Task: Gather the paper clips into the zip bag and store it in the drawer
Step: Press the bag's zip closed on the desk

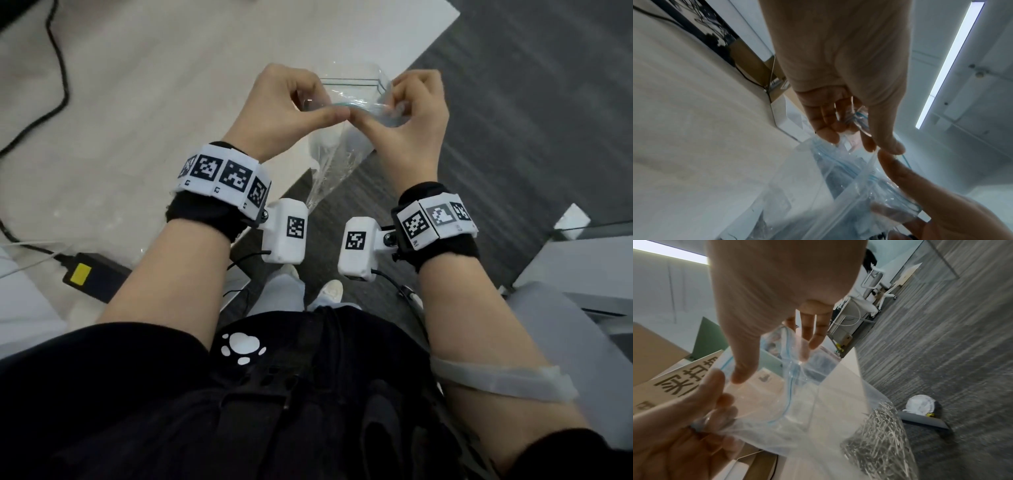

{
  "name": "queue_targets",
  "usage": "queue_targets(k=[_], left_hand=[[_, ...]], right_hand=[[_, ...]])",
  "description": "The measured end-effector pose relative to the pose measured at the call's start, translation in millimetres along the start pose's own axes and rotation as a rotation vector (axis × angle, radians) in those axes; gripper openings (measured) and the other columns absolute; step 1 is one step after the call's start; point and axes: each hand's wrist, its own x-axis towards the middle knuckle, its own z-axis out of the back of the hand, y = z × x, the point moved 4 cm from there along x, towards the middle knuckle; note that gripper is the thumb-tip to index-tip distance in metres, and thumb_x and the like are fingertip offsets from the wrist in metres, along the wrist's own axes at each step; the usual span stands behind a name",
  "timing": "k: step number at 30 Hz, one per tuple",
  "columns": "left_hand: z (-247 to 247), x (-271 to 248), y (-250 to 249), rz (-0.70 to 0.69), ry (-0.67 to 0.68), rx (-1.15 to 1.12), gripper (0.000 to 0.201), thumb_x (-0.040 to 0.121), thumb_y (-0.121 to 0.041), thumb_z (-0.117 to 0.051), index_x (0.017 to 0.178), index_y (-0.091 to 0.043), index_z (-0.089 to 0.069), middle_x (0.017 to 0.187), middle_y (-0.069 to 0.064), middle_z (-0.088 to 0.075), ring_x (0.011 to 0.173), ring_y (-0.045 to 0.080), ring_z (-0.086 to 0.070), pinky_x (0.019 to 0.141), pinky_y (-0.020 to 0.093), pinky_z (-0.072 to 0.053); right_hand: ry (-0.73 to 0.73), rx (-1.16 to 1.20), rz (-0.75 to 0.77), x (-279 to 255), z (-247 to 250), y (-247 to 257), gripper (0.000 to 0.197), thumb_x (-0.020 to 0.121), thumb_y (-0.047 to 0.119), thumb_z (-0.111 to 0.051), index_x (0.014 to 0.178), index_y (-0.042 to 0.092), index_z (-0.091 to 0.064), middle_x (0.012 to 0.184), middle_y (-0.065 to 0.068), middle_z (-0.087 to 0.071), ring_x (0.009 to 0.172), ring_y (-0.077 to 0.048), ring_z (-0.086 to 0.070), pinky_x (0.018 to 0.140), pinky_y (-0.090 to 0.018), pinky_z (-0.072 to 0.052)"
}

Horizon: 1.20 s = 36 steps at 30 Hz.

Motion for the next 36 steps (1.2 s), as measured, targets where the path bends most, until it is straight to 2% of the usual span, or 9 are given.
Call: queue_targets(k=[5, 9, 14, 18, 24, 27, 29, 31, 36], left_hand=[[47, 16, -1, 0.008, -0.083, 0.015, 0.026, 0.076, -0.033, -0.074, 0.060, -0.023, -0.055, 0.062, -0.005, -0.053, 0.061, 0.008, -0.048, 0.062, 0.020, -0.040], [87, 33, 7, 0.014, -0.130, 0.012, 0.029, 0.073, -0.035, -0.073, 0.058, -0.020, -0.053, 0.061, -0.004, -0.050, 0.059, 0.003, -0.044, 0.062, 0.017, -0.038], [137, 50, 19, 0.029, -0.205, 0.035, 0.035, 0.068, -0.033, -0.077, 0.056, -0.011, -0.053, 0.060, -0.009, -0.046, 0.058, -0.001, -0.043, 0.062, 0.014, -0.037], [170, 47, 37, 0.090, -0.280, 0.106, 0.033, 0.064, -0.032, -0.082, 0.055, -0.020, -0.052, 0.082, -0.014, -0.042, 0.074, -0.002, -0.049, 0.070, 0.014, -0.048], [187, 30, 68, 0.184, -0.396, 0.187, 0.031, 0.064, -0.023, -0.084, 0.060, -0.026, -0.054, 0.113, -0.004, -0.044, 0.099, 0.004, -0.054, 0.071, 0.011, -0.050], [190, 26, 74, 0.266, -0.432, 0.191, 0.027, 0.066, -0.021, -0.082, 0.062, -0.026, -0.056, 0.093, 0.003, -0.063, 0.085, 0.013, -0.060, 0.078, 0.031, -0.055], [190, 25, 74, 0.316, -0.473, 0.189, 0.016, 0.068, -0.017, -0.081, 0.070, -0.017, -0.064, 0.075, 0.004, -0.065, 0.073, 0.018, -0.059, 0.074, 0.038, -0.053], [190, 25, 73, 0.332, -0.568, 0.198, 0.011, 0.071, -0.012, -0.077, 0.079, -0.010, -0.070, 0.071, 0.000, -0.062, 0.072, 0.019, -0.059, 0.074, 0.037, -0.053], [187, 17, 71, 0.320, -0.895, 0.192, 0.009, 0.070, -0.009, -0.072, 0.079, -0.012, -0.072, 0.071, -0.016, -0.058, 0.067, 0.000, -0.053, 0.070, 0.020, -0.049]], right_hand=[[0.242, 0.018, 0.069, 34, -35, 23, 0.033, 0.065, 0.035, -0.081, 0.076, 0.013, -0.059, 0.111, -0.003, -0.051, 0.084, -0.006, -0.054, 0.069, -0.014, -0.043], [0.457, -0.100, 0.044, 63, -72, 28, 0.022, 0.061, 0.014, -0.068, 0.082, 0.009, -0.062, 0.093, -0.002, -0.061, 0.065, -0.015, -0.056, 0.071, -0.033, -0.051], [0.334, -0.170, 0.064, 97, -111, 41, 0.011, 0.061, 0.014, -0.062, 0.071, 0.012, -0.061, 0.081, -0.002, -0.057, 0.062, -0.017, -0.051, 0.061, -0.032, -0.047], [0.268, -0.285, 0.105, 108, -135, 53, 0.018, 0.065, 0.022, -0.068, 0.079, 0.014, -0.061, 0.090, 0.003, -0.048, 0.074, -0.012, -0.049, 0.061, -0.026, -0.038], [0.369, -0.320, 0.174, 115, -163, 43, 0.023, 0.065, 0.026, -0.076, 0.073, 0.012, -0.060, 0.101, 0.007, -0.039, 0.095, -0.016, -0.051, 0.062, -0.028, -0.043], [0.455, -0.156, 0.183, 124, -174, 39, 0.025, 0.061, 0.022, -0.077, 0.074, 0.010, -0.059, 0.110, 0.011, -0.045, 0.104, -0.013, -0.053, 0.071, -0.028, -0.046], [0.537, -0.006, 0.086, 133, -180, 37, 0.021, 0.061, 0.014, -0.076, 0.073, 0.013, -0.058, 0.091, 0.008, -0.059, 0.084, -0.005, -0.059, 0.072, -0.029, -0.052], [0.564, 0.063, 0.044, 143, -183, 38, 0.031, 0.061, 0.009, -0.077, 0.067, 0.024, -0.051, 0.071, 0.007, -0.060, 0.066, -0.005, -0.057, 0.067, -0.025, -0.052], [0.534, 0.203, 0.095, 161, -185, 44, 0.046, 0.063, -0.001, -0.074, 0.085, 0.028, -0.047, 0.067, 0.009, -0.059, 0.064, -0.007, -0.060, 0.065, -0.019, -0.050]])
